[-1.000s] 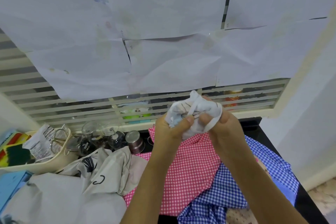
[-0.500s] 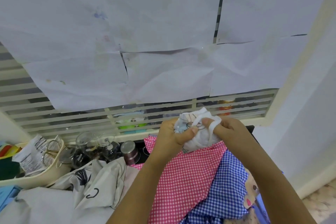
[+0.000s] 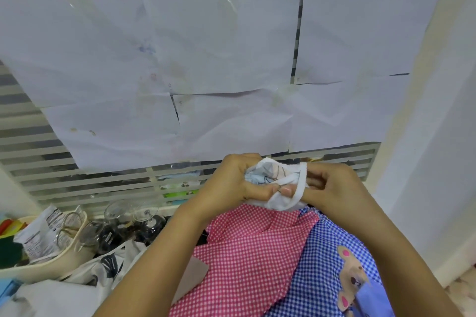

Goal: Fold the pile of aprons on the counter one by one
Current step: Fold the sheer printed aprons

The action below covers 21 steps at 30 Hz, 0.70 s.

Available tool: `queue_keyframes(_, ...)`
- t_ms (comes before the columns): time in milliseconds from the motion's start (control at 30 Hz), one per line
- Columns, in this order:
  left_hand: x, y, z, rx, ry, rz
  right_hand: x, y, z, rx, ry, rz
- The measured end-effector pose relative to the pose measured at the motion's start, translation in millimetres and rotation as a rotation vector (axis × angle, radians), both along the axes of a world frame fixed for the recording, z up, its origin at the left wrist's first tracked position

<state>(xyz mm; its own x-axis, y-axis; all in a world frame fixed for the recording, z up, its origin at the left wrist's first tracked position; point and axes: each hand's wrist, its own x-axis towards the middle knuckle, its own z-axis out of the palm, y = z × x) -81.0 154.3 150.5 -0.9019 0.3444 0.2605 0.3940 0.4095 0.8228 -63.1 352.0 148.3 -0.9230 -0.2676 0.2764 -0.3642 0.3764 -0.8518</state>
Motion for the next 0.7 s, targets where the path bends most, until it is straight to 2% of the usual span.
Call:
queue_keyframes(133, -1, 5, 14, -0.049, -0.012, -0.015, -4, -8, 2, 0.075, 0.079, -0.001)
queue_keyframes(267, 3, 11, 26, -0.062, -0.077, 0.023, -11, -23, 6, -0.073, 0.188, -0.174)
queue_keyframes(367, 1, 16, 50, -0.122, -0.027, 0.034, -9, -39, 20, -0.117, 0.209, -0.345)
queue_keyframes(433, -2, 21, 66, -0.223, 0.055, 0.043, -8, -42, 33, -0.07, 0.236, -0.389)
queue_keyframes(500, 0, 29, 76, -0.321, 0.144, 0.093, -9, -37, 43, -0.023, 0.274, -0.371)
queue_keyframes(600, 4, 38, 82, -0.369, 0.171, 0.154, -9, -30, 52, -0.023, 0.248, -0.292)
queue_keyframes(700, 3, 36, 89, -0.395, 0.122, 0.159, -8, -28, 64, 0.172, 0.264, -0.185)
